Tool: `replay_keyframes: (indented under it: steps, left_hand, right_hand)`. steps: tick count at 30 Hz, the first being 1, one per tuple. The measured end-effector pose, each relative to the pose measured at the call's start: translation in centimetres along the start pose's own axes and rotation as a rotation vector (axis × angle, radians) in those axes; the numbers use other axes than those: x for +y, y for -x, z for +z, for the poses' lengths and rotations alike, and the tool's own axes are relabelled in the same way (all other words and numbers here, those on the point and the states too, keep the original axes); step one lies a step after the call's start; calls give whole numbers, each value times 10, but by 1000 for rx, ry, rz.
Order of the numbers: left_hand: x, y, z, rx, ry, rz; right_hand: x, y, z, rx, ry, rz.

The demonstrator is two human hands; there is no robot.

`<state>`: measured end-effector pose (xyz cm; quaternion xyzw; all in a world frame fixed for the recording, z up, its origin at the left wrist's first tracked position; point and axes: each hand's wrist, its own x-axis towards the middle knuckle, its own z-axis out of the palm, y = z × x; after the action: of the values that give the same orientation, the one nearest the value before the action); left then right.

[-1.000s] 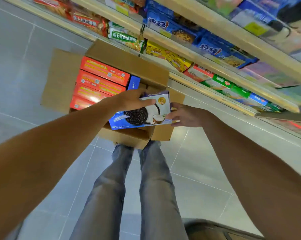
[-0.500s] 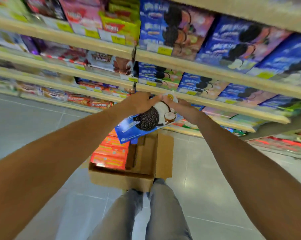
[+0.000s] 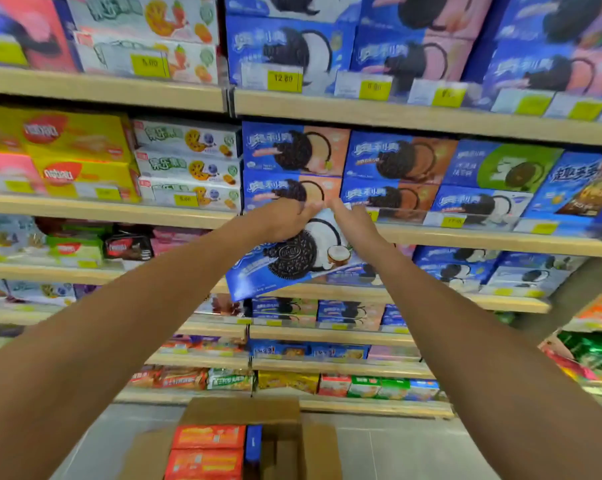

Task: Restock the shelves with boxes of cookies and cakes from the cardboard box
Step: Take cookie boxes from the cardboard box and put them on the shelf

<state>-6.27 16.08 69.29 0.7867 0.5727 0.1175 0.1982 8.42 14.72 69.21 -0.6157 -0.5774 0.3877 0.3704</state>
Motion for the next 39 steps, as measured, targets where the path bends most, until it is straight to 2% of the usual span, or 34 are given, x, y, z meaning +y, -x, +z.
replay_keyframes:
  steps: [10, 18, 22, 26, 29, 33, 39]
  left_hand:
    - [89, -20, -106, 276, -175, 188]
    - [104, -46, -160, 304, -320, 227]
    - [129, -64, -176, 421, -295, 318]
    - [161, -86, -184, 728, -564, 315]
    - [183, -105, -191, 838, -646, 242]
    - [196, -125, -193, 824, -639, 189]
    - [197, -156, -184, 752, -703, 137]
  right_hand:
    - [-93, -5, -92, 274, -106, -281]
    - [-118, -33, -170, 513, -271, -415]
    - [-126, -52, -196, 621, -293, -507]
    - [-131, -77, -227, 751, -28, -603]
    - [-130, -97, -247, 775, 235, -716]
    - [-122, -117, -255, 696, 540, -812]
    - [-113, -134, -252, 566, 590, -806]
